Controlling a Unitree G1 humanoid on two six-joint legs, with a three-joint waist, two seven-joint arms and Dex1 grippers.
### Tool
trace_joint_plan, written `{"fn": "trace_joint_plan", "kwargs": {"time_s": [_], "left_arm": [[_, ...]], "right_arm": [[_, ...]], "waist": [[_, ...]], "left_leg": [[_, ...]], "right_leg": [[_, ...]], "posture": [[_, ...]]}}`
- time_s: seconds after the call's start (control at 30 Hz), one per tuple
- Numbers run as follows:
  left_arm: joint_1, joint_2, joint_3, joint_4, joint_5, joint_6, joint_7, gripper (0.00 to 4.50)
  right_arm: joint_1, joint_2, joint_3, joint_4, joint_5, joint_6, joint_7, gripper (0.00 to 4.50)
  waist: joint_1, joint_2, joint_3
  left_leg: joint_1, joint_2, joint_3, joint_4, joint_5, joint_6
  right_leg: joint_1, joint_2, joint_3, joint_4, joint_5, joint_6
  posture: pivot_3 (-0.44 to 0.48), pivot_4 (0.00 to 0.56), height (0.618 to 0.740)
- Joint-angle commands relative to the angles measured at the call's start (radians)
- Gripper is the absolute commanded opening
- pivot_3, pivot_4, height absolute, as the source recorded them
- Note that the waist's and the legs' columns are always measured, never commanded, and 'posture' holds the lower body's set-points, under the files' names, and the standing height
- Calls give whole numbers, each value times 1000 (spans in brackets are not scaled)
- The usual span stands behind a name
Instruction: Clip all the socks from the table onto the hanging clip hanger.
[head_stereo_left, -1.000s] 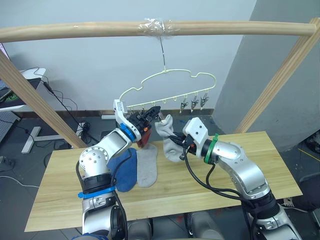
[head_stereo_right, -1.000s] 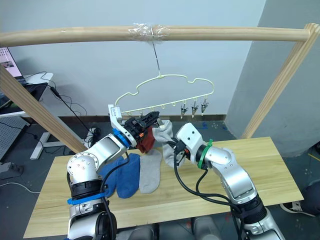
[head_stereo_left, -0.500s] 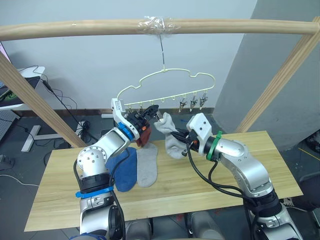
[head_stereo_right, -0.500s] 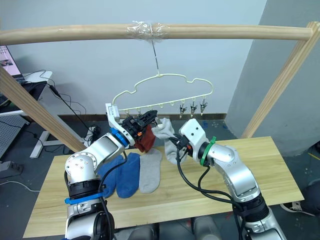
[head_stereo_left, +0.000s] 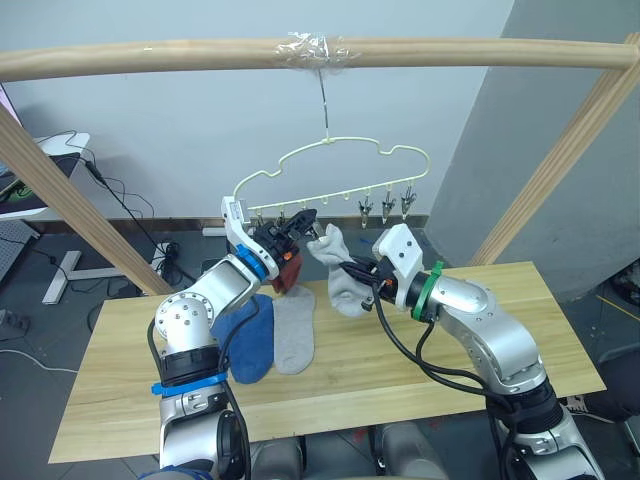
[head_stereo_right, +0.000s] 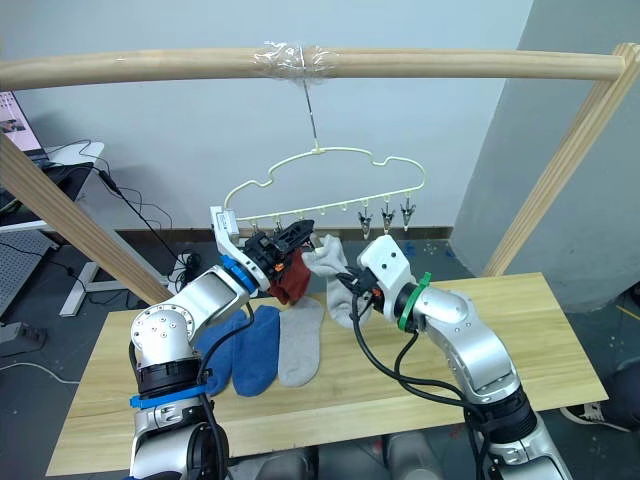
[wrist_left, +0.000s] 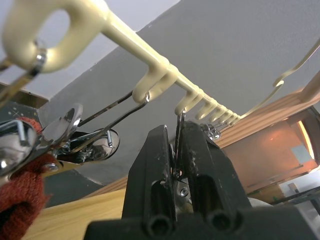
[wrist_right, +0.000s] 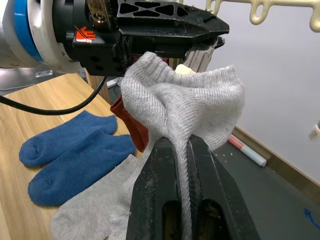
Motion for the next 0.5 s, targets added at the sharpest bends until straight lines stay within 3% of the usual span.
{"fn": "trace_joint_plan", "kwargs": {"time_s": [0.03,0.2,0.5], "left_arm": [[12,1,-22,1,19,-5,-2,4],[18,20,-48,-33,43,-29,-43,4],[19,26,-34,-32,27,-29,-44,2908]], "right_arm": [[-31,16,3,-17,7,-19,-12,32],[-43,26,7,-3,4,-24,-18,32],[-41,25,13,15,-4,-37,-14,0]], "waist": [[0,0,0],[0,0,0],[3,0,3]], "left_leg": [[0,0,0,0,0,0],[0,0,0,0,0,0],[-3,0,0,0,0,0]], "right_leg": [[0,0,0,0,0,0],[0,0,0,0,0,0],[-2,0,0,0,0,0]], "posture": [[-64,160,740],[-56,161,740],[-48,159,740]]}}
